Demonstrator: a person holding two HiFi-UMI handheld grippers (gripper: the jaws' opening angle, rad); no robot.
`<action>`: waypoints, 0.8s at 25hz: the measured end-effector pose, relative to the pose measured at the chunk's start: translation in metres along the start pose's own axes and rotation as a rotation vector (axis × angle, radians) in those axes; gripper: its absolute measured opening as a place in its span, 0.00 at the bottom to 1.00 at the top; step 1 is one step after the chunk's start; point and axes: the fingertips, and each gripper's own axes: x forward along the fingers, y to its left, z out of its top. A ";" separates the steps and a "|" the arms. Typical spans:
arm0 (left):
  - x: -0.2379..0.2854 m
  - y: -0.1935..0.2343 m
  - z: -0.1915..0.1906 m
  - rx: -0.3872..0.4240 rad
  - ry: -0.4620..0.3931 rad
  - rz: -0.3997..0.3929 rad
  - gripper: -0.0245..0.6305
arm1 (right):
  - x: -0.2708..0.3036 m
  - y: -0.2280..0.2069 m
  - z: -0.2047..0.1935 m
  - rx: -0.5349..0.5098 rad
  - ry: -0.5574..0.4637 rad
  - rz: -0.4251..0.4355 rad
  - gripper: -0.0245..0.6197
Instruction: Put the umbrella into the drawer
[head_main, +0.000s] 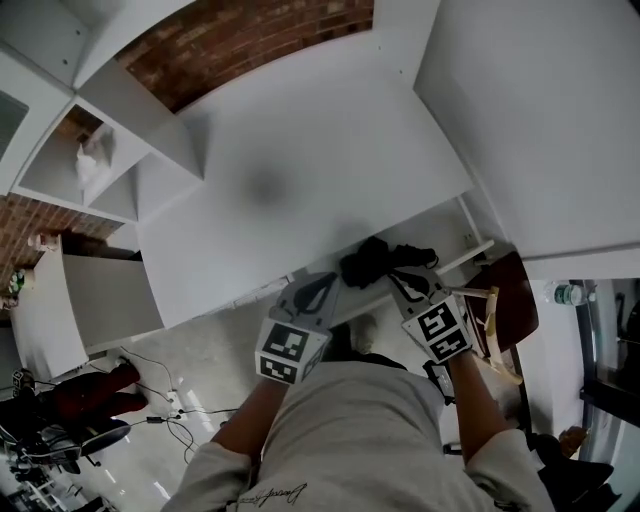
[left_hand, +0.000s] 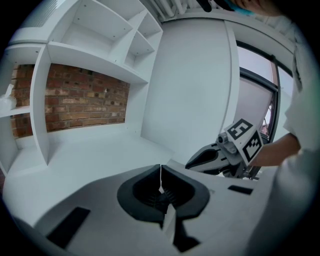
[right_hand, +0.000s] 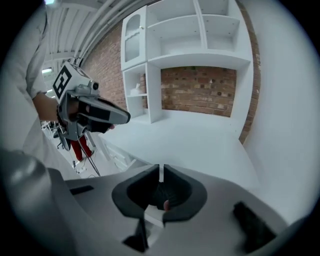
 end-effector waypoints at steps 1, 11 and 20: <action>-0.001 -0.001 0.002 0.006 0.000 0.000 0.06 | -0.004 0.001 0.004 0.024 -0.018 -0.004 0.11; -0.008 -0.010 0.010 0.033 -0.006 -0.007 0.06 | -0.027 0.001 0.025 0.141 -0.115 -0.043 0.10; -0.013 -0.016 0.013 0.050 -0.023 -0.013 0.06 | -0.035 0.003 0.025 0.173 -0.126 -0.058 0.09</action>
